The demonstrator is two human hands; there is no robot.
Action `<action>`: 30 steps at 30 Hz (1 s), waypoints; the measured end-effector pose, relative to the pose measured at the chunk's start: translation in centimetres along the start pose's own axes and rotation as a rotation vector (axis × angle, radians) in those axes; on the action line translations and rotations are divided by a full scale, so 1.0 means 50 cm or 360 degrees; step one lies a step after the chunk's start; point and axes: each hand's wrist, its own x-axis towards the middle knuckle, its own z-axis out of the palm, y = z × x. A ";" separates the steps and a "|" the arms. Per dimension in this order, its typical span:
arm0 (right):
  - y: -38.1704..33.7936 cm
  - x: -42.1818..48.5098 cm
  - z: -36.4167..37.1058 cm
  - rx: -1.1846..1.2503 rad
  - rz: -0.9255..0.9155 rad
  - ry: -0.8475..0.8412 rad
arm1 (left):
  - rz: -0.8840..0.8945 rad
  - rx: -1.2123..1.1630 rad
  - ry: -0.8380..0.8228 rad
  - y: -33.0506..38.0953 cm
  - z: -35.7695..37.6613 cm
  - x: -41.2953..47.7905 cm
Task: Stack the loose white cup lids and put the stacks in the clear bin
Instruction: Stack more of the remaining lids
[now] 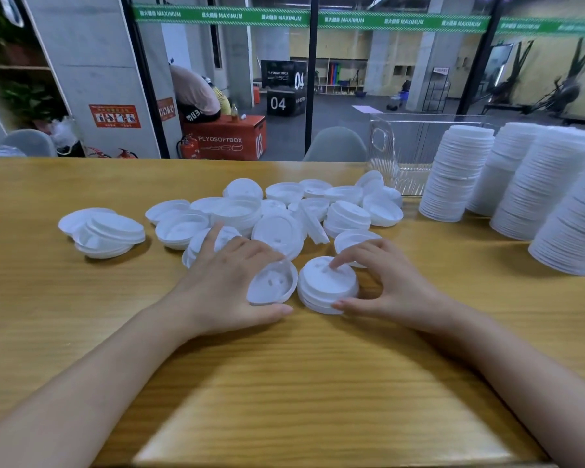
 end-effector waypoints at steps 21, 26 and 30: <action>-0.013 0.004 -0.018 0.0334 0.0136 0.0298 | -0.0380 -0.1630 0.0315 0.117 0.000 0.038; 0.013 -0.012 -0.022 0.0415 0.0079 0.0314 | -0.0435 -0.1505 0.0051 0.112 0.027 0.055; 0.006 -0.007 -0.022 0.0542 0.0035 0.0240 | -0.0417 -0.1358 -0.0048 0.107 0.035 0.059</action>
